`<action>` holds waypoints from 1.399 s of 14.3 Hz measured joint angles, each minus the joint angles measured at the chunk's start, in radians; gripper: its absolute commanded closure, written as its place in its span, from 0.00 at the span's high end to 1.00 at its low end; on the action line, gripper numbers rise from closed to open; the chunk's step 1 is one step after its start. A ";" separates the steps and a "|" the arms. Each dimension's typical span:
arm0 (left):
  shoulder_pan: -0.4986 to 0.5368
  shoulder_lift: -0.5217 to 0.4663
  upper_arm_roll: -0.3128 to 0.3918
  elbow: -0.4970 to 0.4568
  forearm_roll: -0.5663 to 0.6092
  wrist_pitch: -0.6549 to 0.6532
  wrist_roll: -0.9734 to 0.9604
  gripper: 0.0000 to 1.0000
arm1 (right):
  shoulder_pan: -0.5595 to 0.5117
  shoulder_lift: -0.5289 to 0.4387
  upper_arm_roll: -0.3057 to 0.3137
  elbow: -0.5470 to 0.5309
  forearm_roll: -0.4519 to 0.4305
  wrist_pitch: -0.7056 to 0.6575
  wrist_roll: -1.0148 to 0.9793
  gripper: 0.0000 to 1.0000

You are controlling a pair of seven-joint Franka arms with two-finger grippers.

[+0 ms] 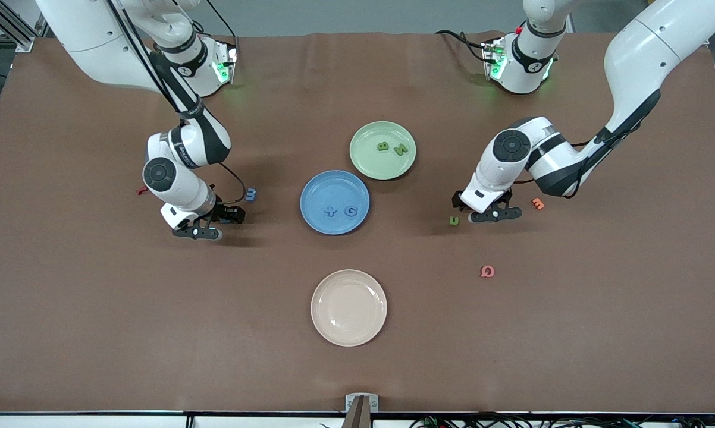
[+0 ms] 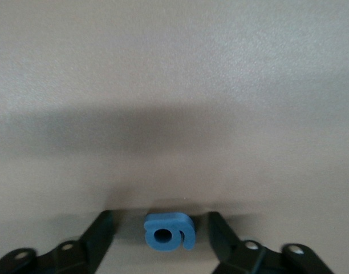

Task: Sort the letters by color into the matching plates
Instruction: 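Place the blue letter on the blue plate while the left gripper places b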

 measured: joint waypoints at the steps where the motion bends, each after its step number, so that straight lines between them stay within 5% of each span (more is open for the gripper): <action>1: -0.001 0.009 0.001 -0.003 0.002 0.001 -0.001 0.86 | 0.000 -0.001 0.000 0.000 0.000 -0.001 0.000 0.45; 5: -0.001 0.026 0.005 -0.004 0.004 0.001 -0.002 0.71 | 0.000 -0.008 0.003 0.001 0.000 -0.003 0.000 0.36; 10: -0.003 0.028 0.022 -0.005 0.005 0.002 -0.002 0.59 | 0.000 -0.018 0.003 -0.001 0.000 -0.010 0.001 0.05; 15: -0.005 0.035 0.023 -0.004 0.005 0.013 -0.002 0.27 | 0.000 -0.018 0.003 0.002 0.000 -0.018 0.005 0.03; 20: -0.005 0.035 0.023 -0.004 0.005 0.013 -0.005 0.24 | 0.014 -0.019 0.013 0.103 0.000 -0.234 0.110 0.00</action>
